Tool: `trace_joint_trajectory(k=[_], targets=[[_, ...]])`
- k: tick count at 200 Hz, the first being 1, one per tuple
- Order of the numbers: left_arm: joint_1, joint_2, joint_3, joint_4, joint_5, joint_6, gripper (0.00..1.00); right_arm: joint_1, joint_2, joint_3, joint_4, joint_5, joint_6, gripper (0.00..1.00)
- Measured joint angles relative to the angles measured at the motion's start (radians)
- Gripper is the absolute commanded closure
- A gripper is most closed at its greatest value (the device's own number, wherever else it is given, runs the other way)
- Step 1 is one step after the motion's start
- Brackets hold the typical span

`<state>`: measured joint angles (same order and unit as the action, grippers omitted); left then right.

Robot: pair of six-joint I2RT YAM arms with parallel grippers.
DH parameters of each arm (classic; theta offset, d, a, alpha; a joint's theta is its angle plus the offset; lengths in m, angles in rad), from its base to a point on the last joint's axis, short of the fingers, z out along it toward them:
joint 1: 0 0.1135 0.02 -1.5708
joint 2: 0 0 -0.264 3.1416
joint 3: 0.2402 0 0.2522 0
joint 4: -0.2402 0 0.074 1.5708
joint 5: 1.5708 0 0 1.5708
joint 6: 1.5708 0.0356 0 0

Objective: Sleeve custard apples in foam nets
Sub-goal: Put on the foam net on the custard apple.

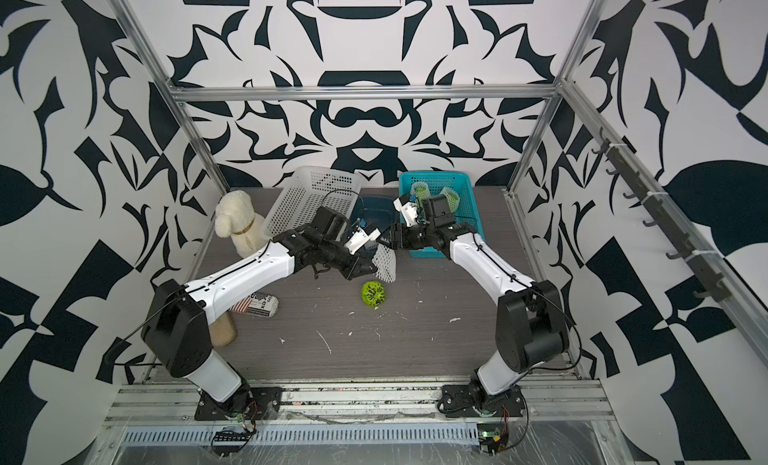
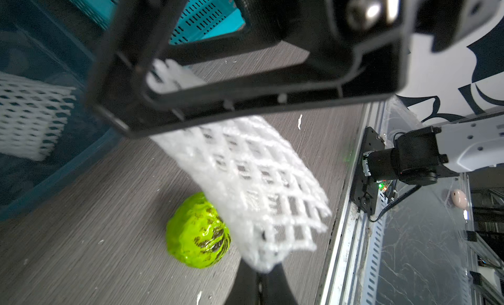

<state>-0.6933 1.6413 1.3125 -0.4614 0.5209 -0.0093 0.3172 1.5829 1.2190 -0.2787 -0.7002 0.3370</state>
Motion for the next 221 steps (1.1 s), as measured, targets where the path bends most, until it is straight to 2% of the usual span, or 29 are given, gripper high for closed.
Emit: trace_joint_trajectory(k=[23,72,113,183,198,221], targets=[[0.000,0.000,0.000,-0.001,0.001,0.000,1.00,-0.005,0.006,0.009,0.008,-0.005,0.001,0.33],[0.002,0.000,-0.018,0.001,-0.008,-0.005,1.00,-0.008,0.022,-0.008,0.049,-0.062,0.029,0.42],[0.012,0.000,-0.018,0.005,-0.008,-0.008,1.00,-0.008,0.022,-0.049,0.068,-0.104,0.055,0.46],[0.046,0.008,-0.019,0.007,-0.035,-0.021,1.00,-0.008,-0.060,-0.061,0.037,-0.107,0.042,0.55],[0.048,0.013,-0.019,0.007,-0.040,-0.023,1.00,-0.008,-0.067,-0.061,0.032,-0.107,0.037,0.59],[0.049,0.028,-0.019,0.007,-0.053,-0.026,1.00,-0.008,-0.068,-0.061,0.016,-0.106,0.029,0.74]])
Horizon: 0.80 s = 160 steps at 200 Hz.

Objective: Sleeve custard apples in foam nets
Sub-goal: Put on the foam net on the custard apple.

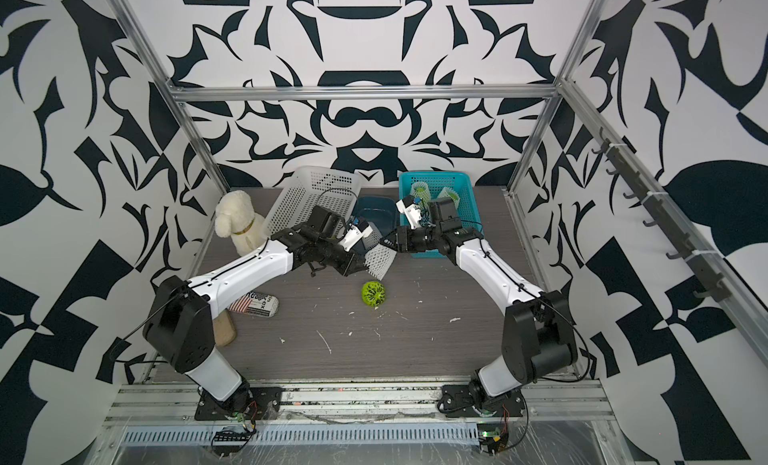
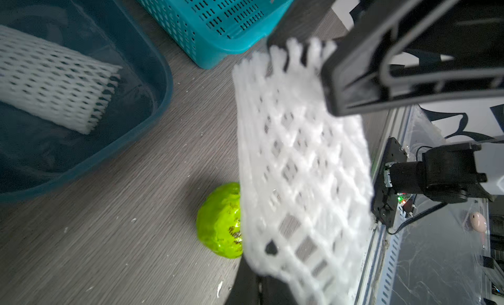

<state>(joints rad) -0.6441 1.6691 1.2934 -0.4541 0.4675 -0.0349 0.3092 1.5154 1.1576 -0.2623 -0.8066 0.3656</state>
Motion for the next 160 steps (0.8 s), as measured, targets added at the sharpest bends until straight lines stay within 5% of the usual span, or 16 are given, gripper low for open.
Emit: trace_joint_trajectory(k=[44,114,160], targets=[[0.003,0.019,0.000,-0.001,-0.021,-0.004,1.00,0.000,0.000,-0.002,-0.019,-0.002,0.002,0.99],[0.040,-0.021,-0.089,0.040,-0.091,-0.075,0.33,0.000,0.000,-0.002,-0.045,0.094,-0.005,1.00],[0.198,-0.204,-0.336,0.146,-0.083,-0.212,0.31,0.055,-0.053,-0.017,-0.071,0.285,-0.006,1.00]])
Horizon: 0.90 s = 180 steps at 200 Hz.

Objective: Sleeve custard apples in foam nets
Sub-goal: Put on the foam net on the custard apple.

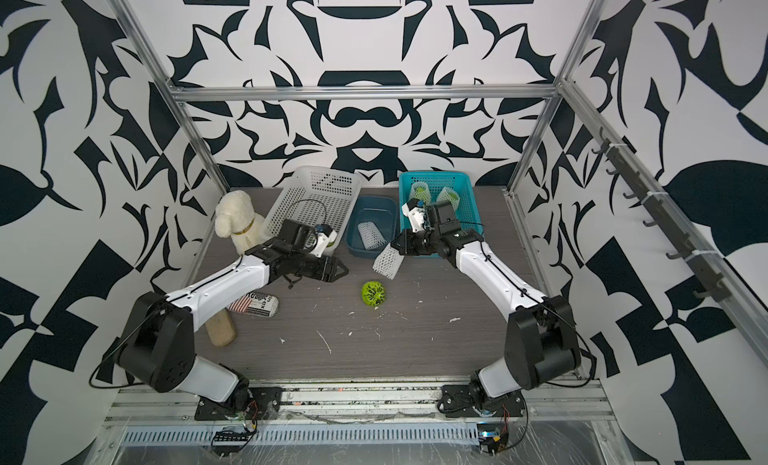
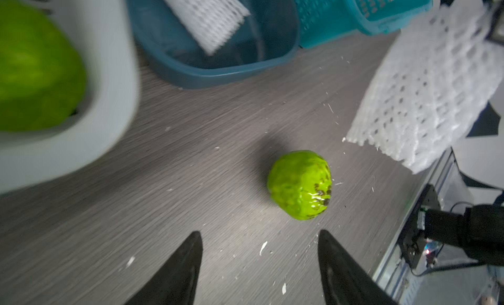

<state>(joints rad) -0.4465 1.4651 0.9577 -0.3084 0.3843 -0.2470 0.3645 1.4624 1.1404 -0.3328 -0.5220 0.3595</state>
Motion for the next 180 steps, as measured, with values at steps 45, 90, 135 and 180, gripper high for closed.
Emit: trace_joint_trajectory(k=[45,90,135,180], targets=[[0.027,-0.093,-0.115,0.129,-0.014,-0.123,0.41,0.176,-0.035,-0.014,0.016,0.222,-0.031,1.00],[0.026,-0.094,-0.193,0.230,-0.026,-0.216,0.50,0.285,-0.028,-0.045,0.082,0.378,-0.080,1.00],[0.026,-0.114,-0.245,0.284,-0.037,-0.260,0.50,0.337,-0.014,-0.107,0.143,0.435,-0.120,1.00],[0.026,-0.117,-0.248,0.323,-0.037,-0.274,0.51,0.378,-0.013,-0.143,0.138,0.456,-0.123,1.00]])
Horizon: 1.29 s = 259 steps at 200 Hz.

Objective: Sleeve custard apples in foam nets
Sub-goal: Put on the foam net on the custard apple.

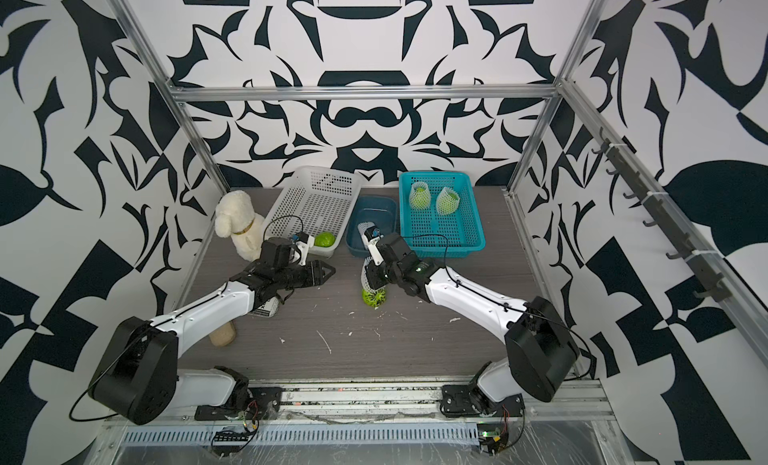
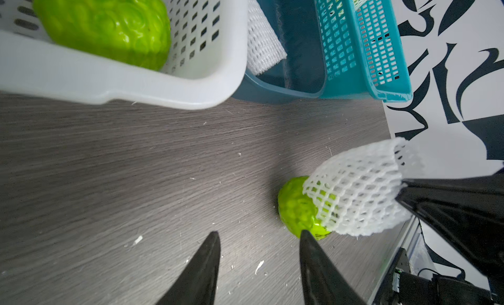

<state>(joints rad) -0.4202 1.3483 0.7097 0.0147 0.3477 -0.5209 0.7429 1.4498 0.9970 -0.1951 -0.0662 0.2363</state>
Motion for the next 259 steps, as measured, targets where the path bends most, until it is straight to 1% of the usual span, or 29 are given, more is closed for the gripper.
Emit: trace_joint_trajectory(k=[60,101,161,216,259], targets=[[0.000,0.020,0.000,0.050,0.025,-0.012,0.51,0.008,-0.075,-0.017,-0.131,0.038,0.004,1.00],[0.000,0.028,0.000,0.059,0.040,-0.019,0.51,0.008,-0.058,0.035,-0.224,0.034,0.004,1.00],[0.000,0.031,0.000,0.073,0.047,-0.029,0.51,0.008,-0.041,0.077,-0.270,0.010,0.003,1.00],[0.000,0.037,0.000,0.074,0.058,-0.029,0.51,0.008,0.077,0.090,-0.268,0.031,-0.004,1.00],[0.000,0.040,0.005,0.071,0.061,-0.029,0.51,0.008,0.150,0.161,-0.263,0.037,-0.018,1.00]])
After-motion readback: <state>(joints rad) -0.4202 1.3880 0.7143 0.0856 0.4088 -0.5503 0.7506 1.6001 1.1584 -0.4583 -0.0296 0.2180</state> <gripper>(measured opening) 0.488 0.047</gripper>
